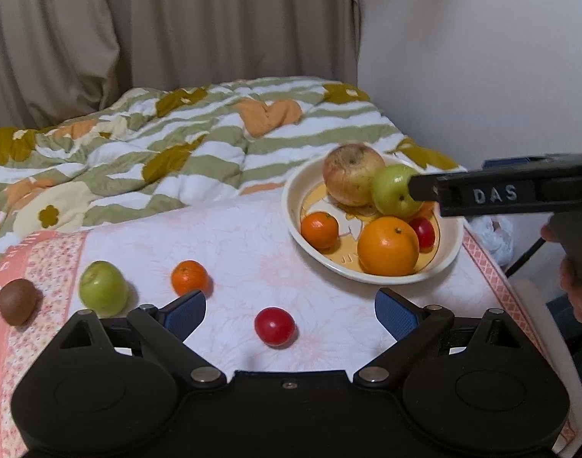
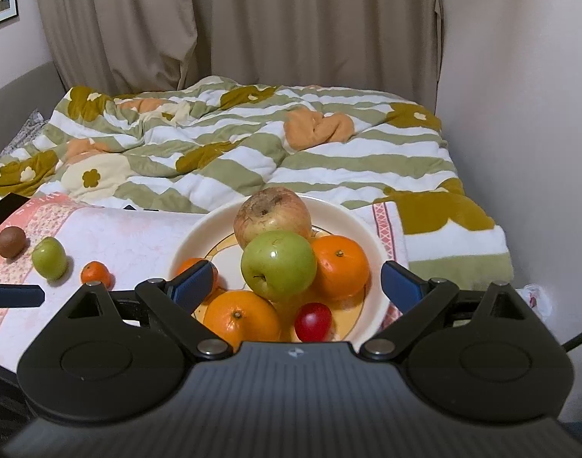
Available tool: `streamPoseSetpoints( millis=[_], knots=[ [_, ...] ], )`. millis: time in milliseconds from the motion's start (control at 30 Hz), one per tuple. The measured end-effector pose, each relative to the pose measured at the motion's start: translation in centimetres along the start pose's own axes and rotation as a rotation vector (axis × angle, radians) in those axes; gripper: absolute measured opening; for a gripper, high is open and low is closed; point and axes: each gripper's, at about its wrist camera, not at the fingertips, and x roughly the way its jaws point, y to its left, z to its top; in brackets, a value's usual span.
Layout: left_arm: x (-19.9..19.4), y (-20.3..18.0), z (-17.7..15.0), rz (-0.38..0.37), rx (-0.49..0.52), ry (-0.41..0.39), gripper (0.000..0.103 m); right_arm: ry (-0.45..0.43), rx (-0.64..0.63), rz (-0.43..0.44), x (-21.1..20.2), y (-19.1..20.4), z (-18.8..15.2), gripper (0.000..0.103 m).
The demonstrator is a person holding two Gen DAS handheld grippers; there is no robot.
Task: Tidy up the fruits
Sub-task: 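Move both tools back toward the kiwi and tangerine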
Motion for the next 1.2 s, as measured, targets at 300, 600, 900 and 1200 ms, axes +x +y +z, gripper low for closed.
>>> streamPoseSetpoints(
  millis=[300,600,900,1200],
  knots=[
    [-5.3,1.4,-1.0,0.064,-0.079,-0.075,0.098,-0.009,-0.021,0.011,-5.2,1.4,0.2,0.103],
    [-10.8,5.4,-2.8,0.163,-0.140,-0.110,0.098,-0.007,-0.053,0.046,-9.6,4.6,0.5,0.103],
    [-13.4,13.2,-4.4,0.234,-0.173,-0.121,0.100,0.012,-0.025,0.083,-11.5,10.7,1.2,0.103],
    [-12.4,21.5,-4.4,0.159,-0.101,-0.111,0.100,0.029,0.043,0.002,-10.6,18.3,1.3,0.103]
  ],
)
